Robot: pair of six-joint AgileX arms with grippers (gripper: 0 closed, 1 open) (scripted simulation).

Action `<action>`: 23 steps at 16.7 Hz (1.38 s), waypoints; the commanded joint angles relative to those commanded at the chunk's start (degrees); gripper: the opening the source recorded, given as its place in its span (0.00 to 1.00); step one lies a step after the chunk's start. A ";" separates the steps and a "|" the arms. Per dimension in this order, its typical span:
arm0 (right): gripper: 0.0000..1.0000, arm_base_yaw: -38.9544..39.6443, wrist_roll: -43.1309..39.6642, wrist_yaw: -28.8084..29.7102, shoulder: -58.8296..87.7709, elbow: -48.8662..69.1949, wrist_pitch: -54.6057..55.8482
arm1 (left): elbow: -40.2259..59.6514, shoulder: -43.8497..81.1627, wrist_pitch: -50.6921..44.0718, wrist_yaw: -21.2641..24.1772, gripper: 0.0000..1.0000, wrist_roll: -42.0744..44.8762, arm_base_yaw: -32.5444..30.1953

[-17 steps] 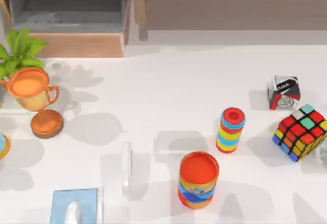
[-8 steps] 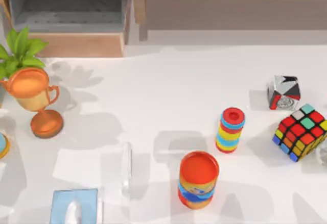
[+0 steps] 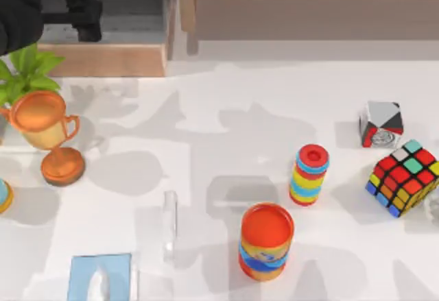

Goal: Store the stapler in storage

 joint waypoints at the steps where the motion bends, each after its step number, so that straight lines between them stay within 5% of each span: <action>1: 1.00 0.00 0.00 0.00 0.00 0.00 0.00 | 1.26 0.11 -5.83 -2.14 1.00 -4.52 -4.23; 7: 1.00 0.00 0.00 0.00 0.00 0.00 0.00 | 5.22 1.77 -36.68 -14.84 1.00 -27.00 -26.28; 12: 1.00 0.00 0.00 0.00 0.00 0.00 0.00 | 5.10 2.90 -53.17 -22.57 1.00 -38.09 -37.32; 23: 1.00 0.00 0.00 0.00 0.00 0.00 0.00 | 3.19 3.25 -54.77 -24.31 1.00 -39.71 -39.17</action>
